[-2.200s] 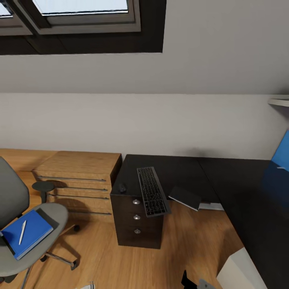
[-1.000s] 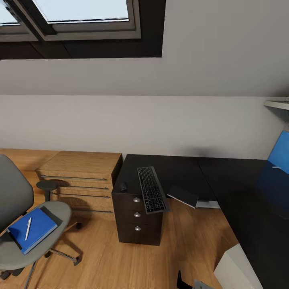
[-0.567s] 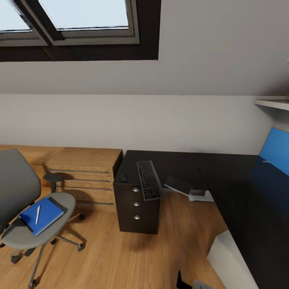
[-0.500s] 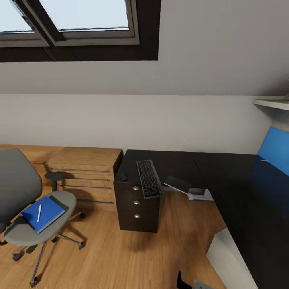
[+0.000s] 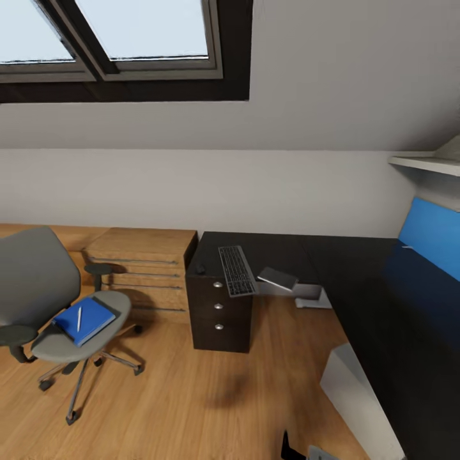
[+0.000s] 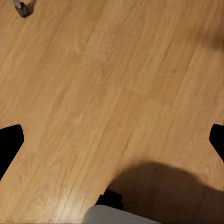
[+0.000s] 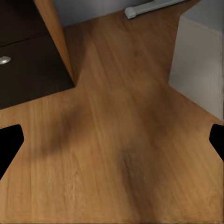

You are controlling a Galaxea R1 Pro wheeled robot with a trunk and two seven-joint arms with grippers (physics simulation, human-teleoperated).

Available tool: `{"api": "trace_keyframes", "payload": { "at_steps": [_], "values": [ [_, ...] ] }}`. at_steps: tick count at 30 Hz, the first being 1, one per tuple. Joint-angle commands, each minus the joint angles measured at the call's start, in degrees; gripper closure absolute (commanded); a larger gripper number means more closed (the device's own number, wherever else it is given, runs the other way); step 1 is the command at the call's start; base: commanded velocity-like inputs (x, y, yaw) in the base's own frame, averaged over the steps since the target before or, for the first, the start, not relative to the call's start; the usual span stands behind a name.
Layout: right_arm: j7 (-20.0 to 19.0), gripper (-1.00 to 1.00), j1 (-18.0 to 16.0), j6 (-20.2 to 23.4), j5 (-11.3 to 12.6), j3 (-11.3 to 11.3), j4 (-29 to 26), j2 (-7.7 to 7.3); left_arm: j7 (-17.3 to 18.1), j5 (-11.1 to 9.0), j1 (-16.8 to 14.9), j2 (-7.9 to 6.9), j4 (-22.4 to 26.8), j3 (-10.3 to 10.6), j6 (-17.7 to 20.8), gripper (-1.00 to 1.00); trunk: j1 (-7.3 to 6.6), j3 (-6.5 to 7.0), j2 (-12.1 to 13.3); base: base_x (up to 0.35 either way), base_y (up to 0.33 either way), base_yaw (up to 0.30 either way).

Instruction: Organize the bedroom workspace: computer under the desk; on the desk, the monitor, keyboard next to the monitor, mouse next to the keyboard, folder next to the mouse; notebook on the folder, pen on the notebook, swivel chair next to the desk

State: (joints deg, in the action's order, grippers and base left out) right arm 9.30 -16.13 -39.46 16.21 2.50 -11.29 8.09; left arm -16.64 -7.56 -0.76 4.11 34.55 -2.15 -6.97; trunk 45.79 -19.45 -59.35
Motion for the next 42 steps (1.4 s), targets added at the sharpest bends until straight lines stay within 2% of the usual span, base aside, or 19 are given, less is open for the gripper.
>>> {"api": "trace_keyframes", "payload": {
  "at_steps": [1,17,25,31,42],
  "values": [
    [0.2,-1.0,-0.1,-0.2,0.3,0.3,0.0,0.0,0.0,-0.6,0.0,0.03,0.0,-0.1,-0.3,-1.0,-0.03,-0.01,0.0,-0.336,0.0,0.0],
    [0.2,-1.0,0.0,-0.2,0.3,0.3,0.0,0.0,-0.2,-0.6,0.0,0.1,-0.1,-0.1,-0.3,-1.0,-0.03,0.62,0.0,-0.336,0.0,0.0],
    [0.2,-1.0,0.0,-0.2,0.3,0.3,0.0,0.0,-0.3,-0.5,0.0,0.1,-4.4,0.0,-0.4,-1.0,-0.03,0.62,0.0,-0.337,0.0,0.0],
    [0.2,-1.0,0.0,-0.2,0.3,0.2,0.0,-0.07,-0.2,-0.4,0.0,0.1,-4.5,0.0,-0.4,-1.0,-0.03,0.62,0.0,-0.336,0.0,-0.01],
    [0.2,-1.0,0.0,-0.2,0.3,0.3,0.0,-0.09,-0.2,-0.5,0.0,0.1,-4.6,0.0,-0.5,-1.0,-0.03,0.62,0.0,-0.209,0.0,-0.206]
  ]
}}
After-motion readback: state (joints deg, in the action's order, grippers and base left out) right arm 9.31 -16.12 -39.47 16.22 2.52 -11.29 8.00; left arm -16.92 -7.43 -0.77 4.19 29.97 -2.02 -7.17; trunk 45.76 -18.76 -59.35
